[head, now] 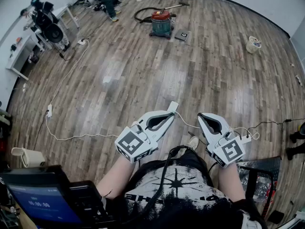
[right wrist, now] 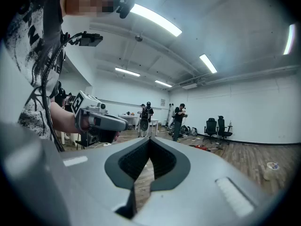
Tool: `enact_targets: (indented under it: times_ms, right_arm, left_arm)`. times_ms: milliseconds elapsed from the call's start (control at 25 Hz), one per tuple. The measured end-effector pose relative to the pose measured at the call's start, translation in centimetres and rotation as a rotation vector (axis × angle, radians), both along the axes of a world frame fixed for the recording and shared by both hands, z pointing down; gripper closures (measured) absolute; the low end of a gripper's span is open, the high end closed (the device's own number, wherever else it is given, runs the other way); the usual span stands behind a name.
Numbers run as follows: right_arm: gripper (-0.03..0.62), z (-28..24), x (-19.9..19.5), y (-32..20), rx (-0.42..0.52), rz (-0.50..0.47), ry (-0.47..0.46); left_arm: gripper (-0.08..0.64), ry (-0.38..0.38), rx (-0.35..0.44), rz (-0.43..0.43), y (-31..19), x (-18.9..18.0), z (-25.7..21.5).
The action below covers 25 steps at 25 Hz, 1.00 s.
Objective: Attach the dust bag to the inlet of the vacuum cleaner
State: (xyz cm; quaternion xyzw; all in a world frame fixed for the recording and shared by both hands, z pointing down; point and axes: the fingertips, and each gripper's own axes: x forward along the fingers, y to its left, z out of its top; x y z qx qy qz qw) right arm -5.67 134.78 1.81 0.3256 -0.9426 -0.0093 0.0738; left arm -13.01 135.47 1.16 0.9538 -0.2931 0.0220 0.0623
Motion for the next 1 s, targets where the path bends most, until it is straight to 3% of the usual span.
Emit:
enact_targets:
  times_ms: [280,480,1000]
  right_arm:
    - [0.589,0.0,0.4,0.3,0.013,-0.002,0.003]
    - [0.588,-0.4,0.8,0.2,-0.012,0.012,-0.073]
    - [0.588,-0.8,1.4,0.3,-0.008,0.054,-0.093]
  left_arm:
    - [0.561,0.001,0.010,0.012,0.2,0.7,-0.1]
    - [0.561,-0.003,0.018,0.021,0.4,0.7,-0.1]
    - [0.561,0.013,0.005,0.034,0.4,0.5,0.0]
